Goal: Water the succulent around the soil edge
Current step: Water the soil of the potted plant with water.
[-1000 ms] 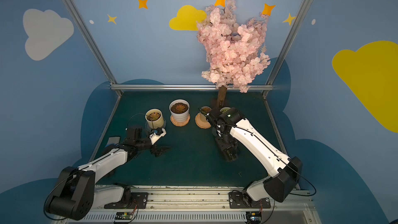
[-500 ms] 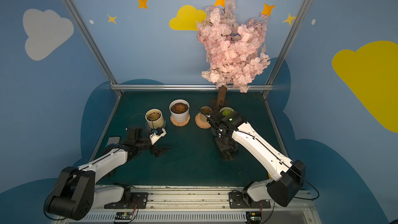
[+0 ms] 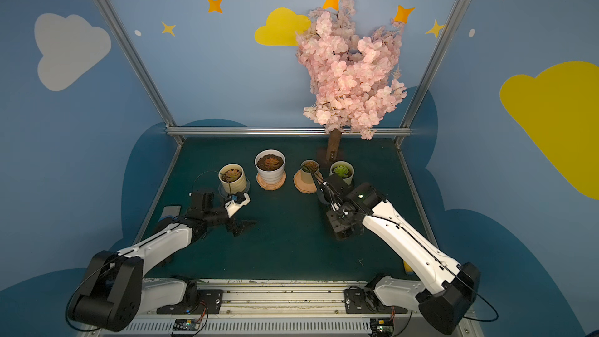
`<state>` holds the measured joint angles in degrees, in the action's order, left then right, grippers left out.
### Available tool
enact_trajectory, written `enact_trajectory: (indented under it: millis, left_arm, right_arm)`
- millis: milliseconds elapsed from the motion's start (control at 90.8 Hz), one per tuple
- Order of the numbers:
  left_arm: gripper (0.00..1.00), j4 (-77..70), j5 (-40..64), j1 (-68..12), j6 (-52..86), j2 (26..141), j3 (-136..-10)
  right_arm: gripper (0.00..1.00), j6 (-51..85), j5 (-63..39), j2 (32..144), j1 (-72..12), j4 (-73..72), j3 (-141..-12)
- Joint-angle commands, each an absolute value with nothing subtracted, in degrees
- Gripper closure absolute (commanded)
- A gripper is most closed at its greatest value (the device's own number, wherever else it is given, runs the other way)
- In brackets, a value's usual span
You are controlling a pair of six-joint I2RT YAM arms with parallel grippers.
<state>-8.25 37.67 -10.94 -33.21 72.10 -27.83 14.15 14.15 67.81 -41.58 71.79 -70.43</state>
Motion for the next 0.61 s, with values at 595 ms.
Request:
enact_trajectory:
  millis: [595]
  left_arm:
    - [0.0,-8.3,38.2,-11.5,-33.4,71.2,-27.3]
  right_arm:
    - [1.0,26.4,22.8,43.8,-43.7,67.2,-61.0]
